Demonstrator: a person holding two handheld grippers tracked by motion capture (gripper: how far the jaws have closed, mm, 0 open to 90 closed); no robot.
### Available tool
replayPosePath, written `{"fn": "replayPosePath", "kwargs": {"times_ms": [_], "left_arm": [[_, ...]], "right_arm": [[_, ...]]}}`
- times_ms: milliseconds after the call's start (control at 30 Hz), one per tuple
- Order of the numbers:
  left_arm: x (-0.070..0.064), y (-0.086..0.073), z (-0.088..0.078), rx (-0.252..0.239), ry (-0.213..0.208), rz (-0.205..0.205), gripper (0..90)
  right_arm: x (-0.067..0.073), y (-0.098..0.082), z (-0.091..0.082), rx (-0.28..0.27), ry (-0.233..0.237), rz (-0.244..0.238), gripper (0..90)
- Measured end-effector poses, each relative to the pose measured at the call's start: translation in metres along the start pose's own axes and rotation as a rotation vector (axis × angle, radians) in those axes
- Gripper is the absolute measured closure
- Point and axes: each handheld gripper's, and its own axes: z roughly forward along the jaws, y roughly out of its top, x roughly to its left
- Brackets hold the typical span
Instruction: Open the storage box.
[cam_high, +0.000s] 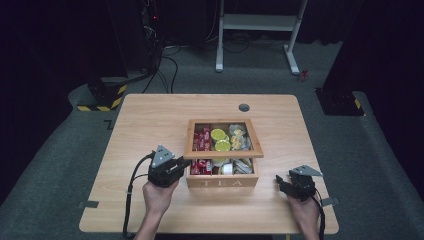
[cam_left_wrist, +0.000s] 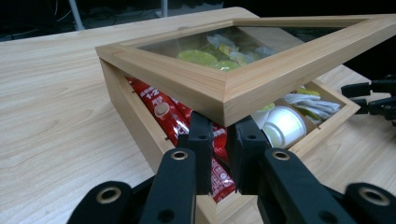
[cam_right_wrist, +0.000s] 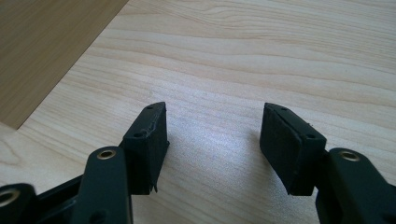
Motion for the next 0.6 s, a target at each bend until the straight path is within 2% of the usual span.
{"fn": "replayPosePath", "kwargs": {"times_ms": [400,600], "left_arm": [[0.005,0.018,0.004,-0.006,-0.017,-0.017,79.2],[0.006,0.025,0.007,-0.002,-0.024,-0.011,78.7]], "right_arm": [[0.0,0.0,0.0,0.0,0.0,0.0,41.2],[0.0,0.0,0.0,0.0,0.001,-0.001,41.2]]}}
